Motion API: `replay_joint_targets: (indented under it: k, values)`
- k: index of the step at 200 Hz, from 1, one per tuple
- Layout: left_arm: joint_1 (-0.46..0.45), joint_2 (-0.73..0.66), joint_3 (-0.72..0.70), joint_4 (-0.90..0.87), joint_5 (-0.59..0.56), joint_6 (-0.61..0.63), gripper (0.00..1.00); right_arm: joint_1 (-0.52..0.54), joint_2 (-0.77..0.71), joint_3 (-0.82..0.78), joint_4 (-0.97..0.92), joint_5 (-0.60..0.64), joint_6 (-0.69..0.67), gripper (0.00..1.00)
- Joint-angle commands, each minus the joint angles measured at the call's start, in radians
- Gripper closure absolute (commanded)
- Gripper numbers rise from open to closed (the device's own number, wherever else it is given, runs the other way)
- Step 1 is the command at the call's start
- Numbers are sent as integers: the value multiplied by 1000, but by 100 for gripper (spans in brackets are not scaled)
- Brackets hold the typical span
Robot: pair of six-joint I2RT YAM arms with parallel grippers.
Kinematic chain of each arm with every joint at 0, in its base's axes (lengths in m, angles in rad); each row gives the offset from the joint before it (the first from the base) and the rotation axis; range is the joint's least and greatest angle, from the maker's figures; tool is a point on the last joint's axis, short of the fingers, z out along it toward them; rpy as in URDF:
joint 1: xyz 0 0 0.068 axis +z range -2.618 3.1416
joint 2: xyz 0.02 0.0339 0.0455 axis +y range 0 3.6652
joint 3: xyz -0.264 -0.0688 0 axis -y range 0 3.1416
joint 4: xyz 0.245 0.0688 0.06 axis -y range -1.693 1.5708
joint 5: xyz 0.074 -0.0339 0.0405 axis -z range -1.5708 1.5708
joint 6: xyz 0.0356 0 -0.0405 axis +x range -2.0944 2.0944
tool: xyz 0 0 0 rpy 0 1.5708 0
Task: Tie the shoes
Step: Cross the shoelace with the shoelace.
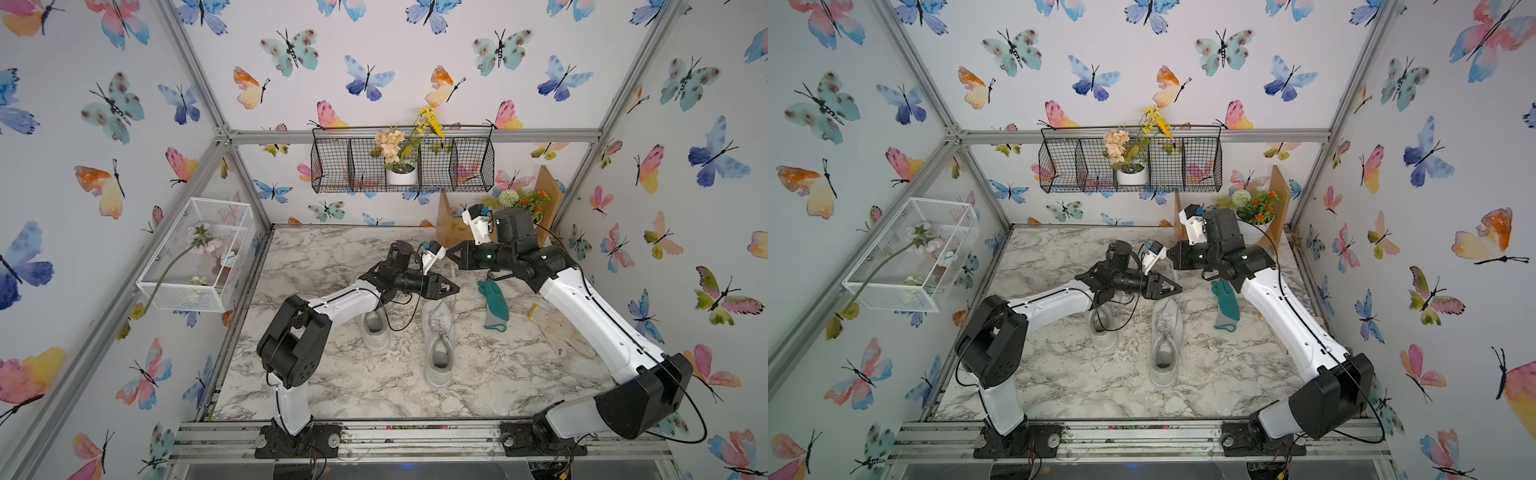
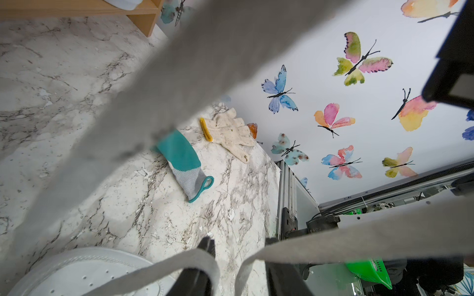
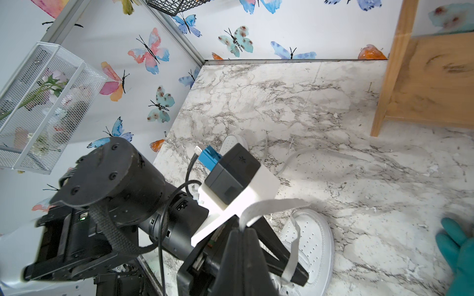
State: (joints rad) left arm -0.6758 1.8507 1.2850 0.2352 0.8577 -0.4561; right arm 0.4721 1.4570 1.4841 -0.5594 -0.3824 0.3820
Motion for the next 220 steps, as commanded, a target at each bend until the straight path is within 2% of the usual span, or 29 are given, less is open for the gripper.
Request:
replay_joint_targets:
  k: [1, 31, 60, 85, 102, 135, 157, 220]
  values:
    - [-5, 6, 16, -7, 10, 18, 61, 5, 6, 18, 23, 11, 6, 98]
    - [-5, -20, -6, -3, -6, 34, 61, 5, 2, 21, 10, 69, -5, 98]
    - [-7, -16, -3, 5, 7, 24, 63, 5, 5, 8, 40, 6, 8, 98]
    - [-8, -11, 1, 7, 6, 22, 66, 5, 6, -2, 50, -1, 13, 98]
    - [-8, -16, -3, 5, 4, 25, 73, 5, 6, -11, 52, 5, 10, 98]
    - [-7, -50, -29, 3, 2, 31, 93, 3, 7, -35, 80, -42, 0, 95]
    - [-5, -82, -48, -3, 2, 35, 100, 2, 40, -33, 84, -53, -15, 94]
    - [19, -170, -164, 43, -3, 0, 100, -15, 195, -25, 193, -96, -23, 91]
